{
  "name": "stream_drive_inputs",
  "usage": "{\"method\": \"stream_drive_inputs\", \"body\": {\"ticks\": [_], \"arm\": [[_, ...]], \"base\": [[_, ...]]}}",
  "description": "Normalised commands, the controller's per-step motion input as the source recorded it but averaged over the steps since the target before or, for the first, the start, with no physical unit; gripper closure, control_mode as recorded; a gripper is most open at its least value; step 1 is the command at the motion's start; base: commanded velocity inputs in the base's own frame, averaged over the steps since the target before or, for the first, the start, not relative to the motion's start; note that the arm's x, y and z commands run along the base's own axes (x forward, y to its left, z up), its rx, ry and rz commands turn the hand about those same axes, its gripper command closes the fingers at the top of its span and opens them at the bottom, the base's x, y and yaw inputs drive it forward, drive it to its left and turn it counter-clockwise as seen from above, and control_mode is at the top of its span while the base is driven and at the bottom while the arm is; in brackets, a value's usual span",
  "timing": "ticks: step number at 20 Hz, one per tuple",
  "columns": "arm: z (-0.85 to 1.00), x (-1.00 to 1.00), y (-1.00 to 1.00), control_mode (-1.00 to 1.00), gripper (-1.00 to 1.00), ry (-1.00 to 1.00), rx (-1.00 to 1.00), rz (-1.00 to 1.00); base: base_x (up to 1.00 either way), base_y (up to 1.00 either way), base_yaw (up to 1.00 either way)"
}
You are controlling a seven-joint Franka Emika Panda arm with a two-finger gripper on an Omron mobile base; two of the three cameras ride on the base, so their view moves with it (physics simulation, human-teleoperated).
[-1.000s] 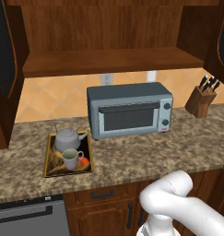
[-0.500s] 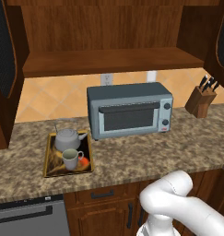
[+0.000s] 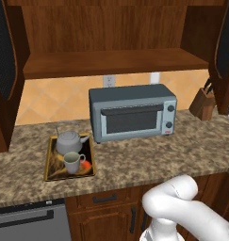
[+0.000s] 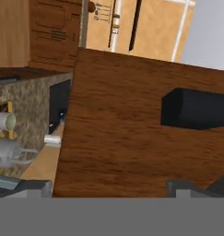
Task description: Pick the kettle from the counter and place it on the tray. Then pick the mug from the cabinet and place it on the tray. Then close the cabinet doors.
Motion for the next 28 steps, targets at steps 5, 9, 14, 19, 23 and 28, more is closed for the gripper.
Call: {"method": "stream_drive_inputs", "body": {"ticks": [5,9,14,19,23,28], "arm": [[0.34,0.14,0.77,-1.00,-1.00,0.00,-0.15,0.00],[0.33,0.35,0.66,-1.00,-1.00,0.00,-0.11,-0.03],[0.15,0.55,0.52,-1.00,-1.00,0.00,-0.07,-0.11],[0.01,0.76,0.44,-1.00,-1.00,0.00,-0.06,-0.20],[0.00,0.87,0.34,-1.00,-1.00,0.00,-0.03,-0.23],[0.00,0.96,0.10,-1.00,-1.00,0.00,-0.01,-0.22]], "base": [[0.00,0.00,0.00],[0.00,0.00,0.00],[0.00,0.00,0.00],[0.00,0.00,0.00],[0.00,0.00,0.00],[0.00,0.00,0.00]]}}
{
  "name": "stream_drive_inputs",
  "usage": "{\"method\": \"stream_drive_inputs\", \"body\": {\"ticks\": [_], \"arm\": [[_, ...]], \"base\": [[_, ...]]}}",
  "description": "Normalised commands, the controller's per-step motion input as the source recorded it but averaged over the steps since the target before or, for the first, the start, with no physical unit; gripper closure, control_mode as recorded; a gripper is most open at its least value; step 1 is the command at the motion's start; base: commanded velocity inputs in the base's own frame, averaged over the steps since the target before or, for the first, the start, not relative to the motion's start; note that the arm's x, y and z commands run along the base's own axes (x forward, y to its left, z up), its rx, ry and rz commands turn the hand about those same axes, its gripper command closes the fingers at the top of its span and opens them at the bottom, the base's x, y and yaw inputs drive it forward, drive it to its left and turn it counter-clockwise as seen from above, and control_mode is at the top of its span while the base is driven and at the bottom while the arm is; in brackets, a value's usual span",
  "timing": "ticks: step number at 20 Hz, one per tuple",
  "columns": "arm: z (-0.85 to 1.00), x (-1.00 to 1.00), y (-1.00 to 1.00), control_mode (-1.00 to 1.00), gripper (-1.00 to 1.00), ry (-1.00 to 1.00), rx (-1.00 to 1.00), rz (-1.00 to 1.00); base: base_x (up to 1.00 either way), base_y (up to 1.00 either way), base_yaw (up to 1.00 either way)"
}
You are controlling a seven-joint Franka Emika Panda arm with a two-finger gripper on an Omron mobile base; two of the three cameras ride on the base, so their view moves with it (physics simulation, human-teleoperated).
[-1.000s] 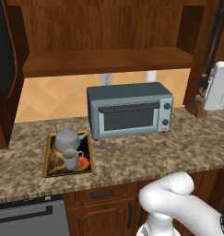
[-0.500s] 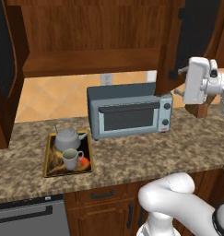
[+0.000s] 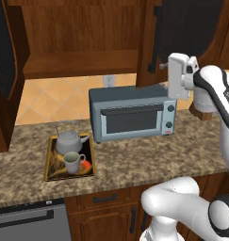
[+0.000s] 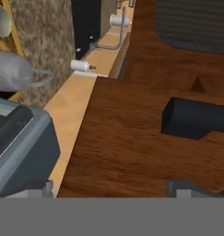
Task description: Pick the kettle from the counter and place it on the tray. Then pick the mug from the cabinet and place it on the tray. Then close the cabinet doors.
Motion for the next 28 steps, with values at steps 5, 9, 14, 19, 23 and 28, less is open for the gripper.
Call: {"method": "stream_drive_inputs", "body": {"ticks": [5,9,14,19,23,28], "arm": [[0.00,0.95,0.00,-1.00,-1.00,0.00,0.00,-0.19],[0.00,0.95,0.00,-1.00,-1.00,0.00,0.00,-0.15],[0.00,0.89,-0.03,-1.00,-1.00,0.02,0.00,-0.12],[-0.01,0.79,-0.13,-1.00,-1.00,0.06,0.00,-0.14],[-0.31,0.68,-0.11,-1.00,-1.00,0.21,-0.03,-0.12],[-0.55,0.27,-0.21,-1.00,-1.00,0.41,-0.09,-0.09]], "base": [[0.00,0.00,0.00],[0.00,0.00,0.00],[0.00,0.00,0.00],[0.00,0.00,0.00],[0.00,0.00,0.00],[0.00,0.00,0.00]]}}
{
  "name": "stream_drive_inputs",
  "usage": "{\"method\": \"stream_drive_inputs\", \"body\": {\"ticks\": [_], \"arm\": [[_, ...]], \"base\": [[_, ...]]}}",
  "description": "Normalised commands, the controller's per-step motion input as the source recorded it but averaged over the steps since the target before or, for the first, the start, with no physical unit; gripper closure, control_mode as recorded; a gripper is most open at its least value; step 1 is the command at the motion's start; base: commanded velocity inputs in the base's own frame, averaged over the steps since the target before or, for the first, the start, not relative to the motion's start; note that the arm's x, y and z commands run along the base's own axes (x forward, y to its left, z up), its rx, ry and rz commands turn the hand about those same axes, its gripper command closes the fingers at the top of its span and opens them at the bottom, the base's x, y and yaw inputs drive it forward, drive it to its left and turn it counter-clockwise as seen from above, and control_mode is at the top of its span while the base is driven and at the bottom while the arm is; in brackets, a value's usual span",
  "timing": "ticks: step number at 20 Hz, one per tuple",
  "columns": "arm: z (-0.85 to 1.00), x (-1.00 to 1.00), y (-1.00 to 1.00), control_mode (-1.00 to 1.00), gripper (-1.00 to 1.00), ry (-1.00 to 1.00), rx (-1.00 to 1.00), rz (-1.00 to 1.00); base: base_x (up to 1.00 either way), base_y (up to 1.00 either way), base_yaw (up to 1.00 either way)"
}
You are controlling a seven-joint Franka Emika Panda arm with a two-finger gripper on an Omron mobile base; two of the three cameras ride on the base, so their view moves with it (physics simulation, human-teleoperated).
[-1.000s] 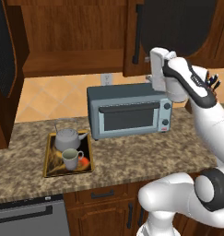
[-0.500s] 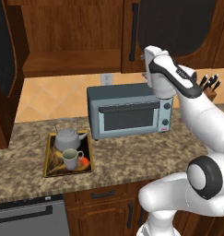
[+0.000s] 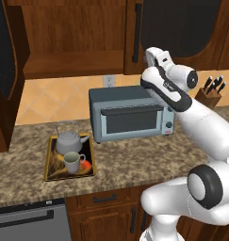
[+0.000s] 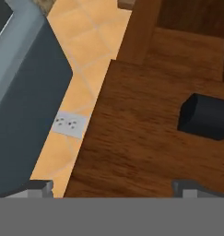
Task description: Pick the kettle from the counter and place it on the tray. Then pick the mug from the cabinet and place it on the tray. Then close the cabinet doors.
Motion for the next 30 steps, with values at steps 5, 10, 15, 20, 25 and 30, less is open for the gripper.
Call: {"method": "stream_drive_inputs", "body": {"ticks": [5,10,15,20,25,30], "arm": [[-0.59,0.02,-0.19,-1.00,-1.00,0.44,-0.14,-0.10],[-0.66,-0.01,-0.21,-1.00,-1.00,0.38,-0.14,-0.08],[-0.52,-0.36,-0.19,-1.00,-1.00,0.31,-0.10,-0.07],[-0.17,-0.72,-0.16,-1.00,-1.00,0.13,-0.02,-0.03],[0.00,-1.00,-0.13,-1.00,-1.00,0.00,0.00,-0.03],[-0.16,-0.72,0.00,-1.00,-1.00,0.01,0.00,-0.01]], "base": [[0.00,0.00,0.00],[0.00,0.00,0.00],[0.00,0.00,0.00],[0.00,0.00,0.00],[0.00,0.00,0.00],[0.00,0.00,0.00]]}}
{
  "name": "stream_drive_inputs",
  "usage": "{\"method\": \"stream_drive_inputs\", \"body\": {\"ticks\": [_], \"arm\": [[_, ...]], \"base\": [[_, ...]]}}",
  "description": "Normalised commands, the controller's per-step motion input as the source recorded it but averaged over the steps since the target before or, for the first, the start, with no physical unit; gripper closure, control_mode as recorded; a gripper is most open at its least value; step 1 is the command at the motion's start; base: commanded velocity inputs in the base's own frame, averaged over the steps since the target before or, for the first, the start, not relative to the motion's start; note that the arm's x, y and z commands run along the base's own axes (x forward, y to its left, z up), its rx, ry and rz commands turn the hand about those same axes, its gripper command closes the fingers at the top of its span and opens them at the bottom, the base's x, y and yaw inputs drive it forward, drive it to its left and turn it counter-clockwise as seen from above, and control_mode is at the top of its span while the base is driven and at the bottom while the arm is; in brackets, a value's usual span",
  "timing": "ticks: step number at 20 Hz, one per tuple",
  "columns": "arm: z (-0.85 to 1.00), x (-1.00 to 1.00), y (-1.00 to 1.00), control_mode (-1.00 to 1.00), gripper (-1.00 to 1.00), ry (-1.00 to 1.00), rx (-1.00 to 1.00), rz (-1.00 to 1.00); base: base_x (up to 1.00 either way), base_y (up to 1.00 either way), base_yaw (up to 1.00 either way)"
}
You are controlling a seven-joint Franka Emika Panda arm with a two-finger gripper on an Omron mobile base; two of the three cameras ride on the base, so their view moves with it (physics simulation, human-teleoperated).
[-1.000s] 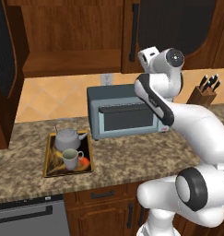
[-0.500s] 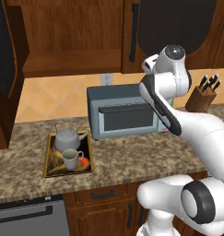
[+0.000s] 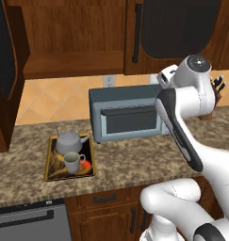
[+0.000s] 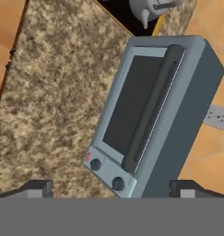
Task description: Pick the kettle from the counter and place it on the tray. Then pick the mug from the cabinet and place it on the tray. Then close the cabinet doors.
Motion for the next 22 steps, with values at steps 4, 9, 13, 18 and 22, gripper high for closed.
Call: {"method": "stream_drive_inputs", "body": {"ticks": [4,9,13,18,22], "arm": [[-0.14,-0.09,0.00,-1.00,-1.00,0.00,-0.07,0.00],[-0.37,-0.75,0.00,-1.00,-1.00,-0.01,-0.12,0.00],[-0.10,-0.86,0.22,-1.00,-1.00,-0.07,-0.16,-0.01],[0.22,-0.51,0.54,-1.00,-1.00,-0.13,-0.25,-0.12],[0.07,-0.20,0.43,-1.00,-1.00,-0.01,-0.22,-0.07]], "base": [[0.00,0.00,0.00],[0.00,0.00,0.00],[0.00,0.00,0.00],[0.00,0.00,0.00],[0.00,0.00,0.00]]}}
